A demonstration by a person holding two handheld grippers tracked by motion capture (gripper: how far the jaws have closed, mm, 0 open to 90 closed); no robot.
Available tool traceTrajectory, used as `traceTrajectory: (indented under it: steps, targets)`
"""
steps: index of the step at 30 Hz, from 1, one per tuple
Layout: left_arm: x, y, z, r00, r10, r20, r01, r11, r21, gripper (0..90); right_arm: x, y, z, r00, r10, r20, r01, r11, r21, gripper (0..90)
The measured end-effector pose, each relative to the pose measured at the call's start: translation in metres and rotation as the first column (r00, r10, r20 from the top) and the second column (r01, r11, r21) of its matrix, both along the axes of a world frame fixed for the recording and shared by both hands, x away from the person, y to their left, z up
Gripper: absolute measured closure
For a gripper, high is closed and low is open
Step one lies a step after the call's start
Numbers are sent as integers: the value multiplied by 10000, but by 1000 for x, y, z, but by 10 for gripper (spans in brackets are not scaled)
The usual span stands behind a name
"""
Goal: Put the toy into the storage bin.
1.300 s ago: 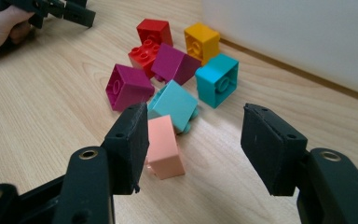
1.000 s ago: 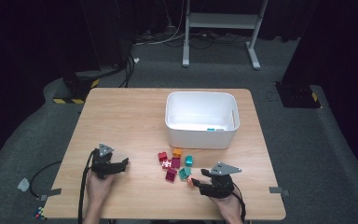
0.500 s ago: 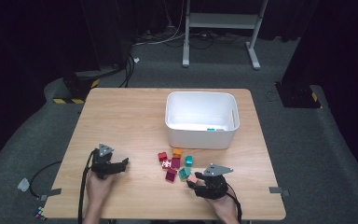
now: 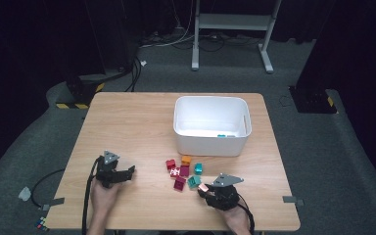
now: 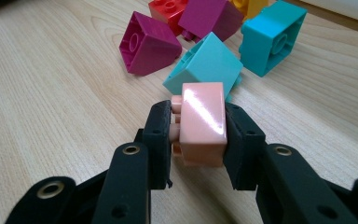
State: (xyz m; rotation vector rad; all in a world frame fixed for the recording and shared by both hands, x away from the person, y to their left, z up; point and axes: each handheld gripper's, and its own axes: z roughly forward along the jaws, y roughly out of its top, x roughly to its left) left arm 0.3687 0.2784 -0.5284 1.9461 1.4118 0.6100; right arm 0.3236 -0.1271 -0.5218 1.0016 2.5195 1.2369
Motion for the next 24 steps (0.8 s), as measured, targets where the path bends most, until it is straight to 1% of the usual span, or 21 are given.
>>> traceTrajectory:
  steps: [9, 16, 24]
  targets:
    - [0, 0, 0, 10000, 14, 0, -14, 10000, -29, 147, -2, -4, 5, 10000, 38, 27, -39, 10000, 87, 665]
    - [0, 0, 0, 10000, 3, 3, -3, 10000, -6, 148, -2, -11, 10, 9999, -140, 21, 139, 9991, 407, 665]
    - [0, 0, 0, 10000, -4, -1, 4, 10000, -1, 148, 3, -21, 18, 9993, -382, -54, 385, 9973, 619, 665]
